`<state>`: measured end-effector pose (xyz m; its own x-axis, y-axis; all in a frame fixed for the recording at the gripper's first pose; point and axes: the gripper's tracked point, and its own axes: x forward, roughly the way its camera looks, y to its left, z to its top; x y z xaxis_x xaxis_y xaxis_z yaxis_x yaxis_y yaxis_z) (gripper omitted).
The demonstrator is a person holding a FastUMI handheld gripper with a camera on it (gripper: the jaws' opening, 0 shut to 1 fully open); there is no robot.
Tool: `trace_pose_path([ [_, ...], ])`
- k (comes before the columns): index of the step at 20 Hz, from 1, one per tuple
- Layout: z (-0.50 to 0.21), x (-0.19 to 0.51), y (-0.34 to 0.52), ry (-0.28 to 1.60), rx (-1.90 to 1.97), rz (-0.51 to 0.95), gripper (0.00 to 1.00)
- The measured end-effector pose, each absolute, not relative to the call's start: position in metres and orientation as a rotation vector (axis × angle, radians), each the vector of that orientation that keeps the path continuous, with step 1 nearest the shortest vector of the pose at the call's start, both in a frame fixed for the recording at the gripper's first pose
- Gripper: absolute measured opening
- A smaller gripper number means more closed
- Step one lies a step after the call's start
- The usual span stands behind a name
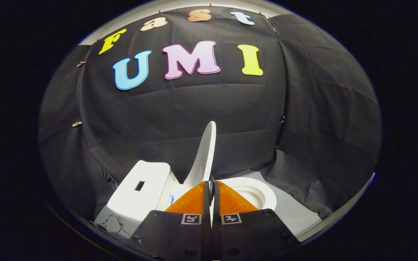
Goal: Open the toilet lid.
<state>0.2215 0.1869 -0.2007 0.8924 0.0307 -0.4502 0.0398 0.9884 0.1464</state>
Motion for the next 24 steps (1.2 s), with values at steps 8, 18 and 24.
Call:
trace_pose_path([
  [8,-0.179,0.211,0.271,0.420,0.073,0.077,0.05],
  [18,-0.175,0.201,0.382,0.381,-0.016,0.173,0.05],
  [24,-0.182,0.197,0.425,0.374,-0.088,0.197,0.05],
])
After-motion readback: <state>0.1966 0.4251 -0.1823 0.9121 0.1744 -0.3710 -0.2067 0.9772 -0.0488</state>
